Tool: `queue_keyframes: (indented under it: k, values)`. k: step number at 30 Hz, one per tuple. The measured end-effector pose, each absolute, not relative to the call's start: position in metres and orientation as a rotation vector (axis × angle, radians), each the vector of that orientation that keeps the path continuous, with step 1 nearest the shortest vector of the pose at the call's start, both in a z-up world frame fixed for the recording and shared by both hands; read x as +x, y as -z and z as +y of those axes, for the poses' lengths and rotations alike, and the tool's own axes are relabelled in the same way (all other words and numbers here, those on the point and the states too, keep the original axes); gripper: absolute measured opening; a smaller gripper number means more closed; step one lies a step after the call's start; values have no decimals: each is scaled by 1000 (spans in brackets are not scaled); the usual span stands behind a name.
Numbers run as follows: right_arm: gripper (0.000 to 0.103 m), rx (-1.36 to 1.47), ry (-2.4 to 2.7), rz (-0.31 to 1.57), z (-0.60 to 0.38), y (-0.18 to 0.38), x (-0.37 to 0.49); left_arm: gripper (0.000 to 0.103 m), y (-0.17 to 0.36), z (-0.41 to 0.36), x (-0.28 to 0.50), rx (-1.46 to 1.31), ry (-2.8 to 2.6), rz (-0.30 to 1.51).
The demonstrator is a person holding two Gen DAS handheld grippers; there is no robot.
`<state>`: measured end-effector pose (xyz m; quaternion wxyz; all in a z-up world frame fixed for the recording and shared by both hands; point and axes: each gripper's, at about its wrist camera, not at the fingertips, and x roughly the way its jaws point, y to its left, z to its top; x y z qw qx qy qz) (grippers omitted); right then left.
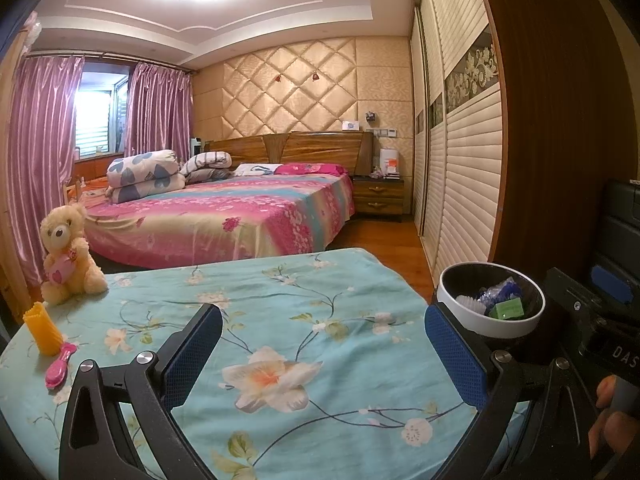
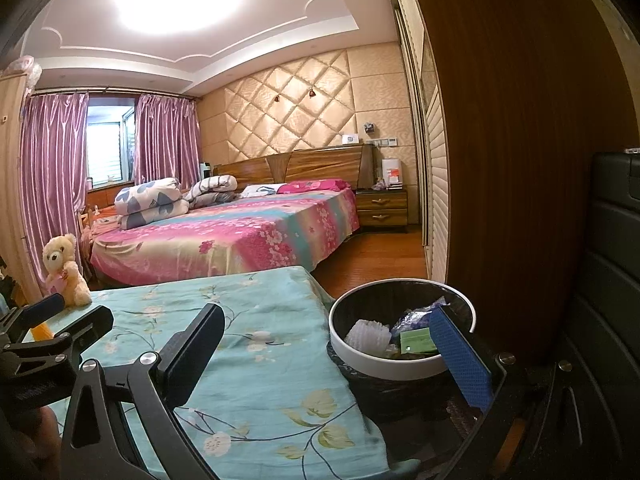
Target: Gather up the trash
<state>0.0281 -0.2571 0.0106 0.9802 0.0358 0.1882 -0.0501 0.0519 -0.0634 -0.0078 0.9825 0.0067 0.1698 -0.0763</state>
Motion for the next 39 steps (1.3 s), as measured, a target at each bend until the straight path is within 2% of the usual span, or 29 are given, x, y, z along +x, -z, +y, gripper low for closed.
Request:
queue_keyframes:
  k: [39]
  values:
    - [103,72,92,391,-253,-11,30,102,9,-60,57,14,168,351]
